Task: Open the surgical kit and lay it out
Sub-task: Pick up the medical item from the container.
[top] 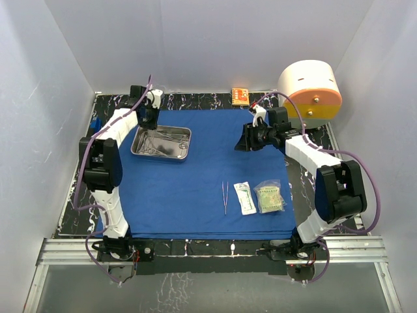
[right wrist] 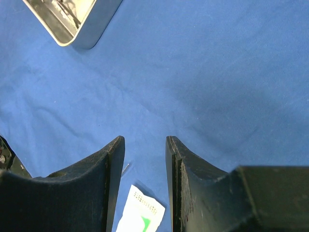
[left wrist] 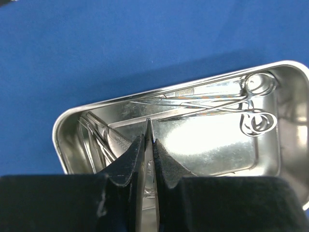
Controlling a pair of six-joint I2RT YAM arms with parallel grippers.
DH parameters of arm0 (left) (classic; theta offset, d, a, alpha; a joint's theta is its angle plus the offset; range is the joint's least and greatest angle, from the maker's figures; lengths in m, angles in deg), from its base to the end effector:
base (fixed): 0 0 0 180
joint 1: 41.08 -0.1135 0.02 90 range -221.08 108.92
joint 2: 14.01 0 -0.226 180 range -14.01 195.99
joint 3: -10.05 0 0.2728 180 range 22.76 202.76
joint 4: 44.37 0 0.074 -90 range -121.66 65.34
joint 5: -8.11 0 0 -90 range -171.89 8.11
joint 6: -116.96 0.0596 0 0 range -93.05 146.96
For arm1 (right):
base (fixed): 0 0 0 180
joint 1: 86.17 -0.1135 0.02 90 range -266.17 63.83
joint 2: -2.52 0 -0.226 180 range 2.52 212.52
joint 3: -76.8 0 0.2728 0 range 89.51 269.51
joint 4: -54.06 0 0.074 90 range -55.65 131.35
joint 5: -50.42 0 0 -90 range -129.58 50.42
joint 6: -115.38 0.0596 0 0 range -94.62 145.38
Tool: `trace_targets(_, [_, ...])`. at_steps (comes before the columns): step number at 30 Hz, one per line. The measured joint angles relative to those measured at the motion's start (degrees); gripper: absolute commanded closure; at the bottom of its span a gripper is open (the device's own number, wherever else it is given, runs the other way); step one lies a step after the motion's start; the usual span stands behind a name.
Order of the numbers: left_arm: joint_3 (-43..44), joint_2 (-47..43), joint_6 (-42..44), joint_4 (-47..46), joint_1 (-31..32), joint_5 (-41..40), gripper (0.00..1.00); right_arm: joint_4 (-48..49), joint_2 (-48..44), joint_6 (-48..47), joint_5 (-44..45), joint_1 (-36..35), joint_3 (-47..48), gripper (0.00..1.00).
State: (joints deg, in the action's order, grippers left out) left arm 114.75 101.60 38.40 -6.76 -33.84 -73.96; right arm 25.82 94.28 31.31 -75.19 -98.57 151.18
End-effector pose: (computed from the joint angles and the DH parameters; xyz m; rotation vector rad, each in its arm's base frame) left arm 0.4689 -0.0679 0.1660 0.4536 2.3681 -0.1335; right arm 0.3568 0.1140 0.1704 -0.4360 2.3077 0.8896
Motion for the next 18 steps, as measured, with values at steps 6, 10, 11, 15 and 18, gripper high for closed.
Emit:
trace_targets(6, [-0.1,-4.0,-1.3,0.0,0.0,0.7,1.0,0.4,-0.4,0.0,0.1,0.0,-0.9,0.63])
trace_targets(10, [-0.2,-5.7,-2.1,0.0,0.0,0.7,1.0,0.6,-0.4,0.0,0.2,0.0,-1.2,0.63])
trace_targets(11, [-0.2,-6.1,-2.3,0.0,0.0,0.7,1.0,0.6,-0.4,0.0,0.3,0.0,-1.3,0.63])
trace_targets(15, [-0.2,-8.0,-3.0,0.1,0.2,0.7,1.0,0.6,-0.4,-0.1,0.6,0.0,-1.5,0.63])
trace_targets(18, [-0.2,-9.8,-3.6,0.1,0.5,0.7,1.0,0.6,-0.7,-0.2,0.9,0.0,-1.6,0.62])
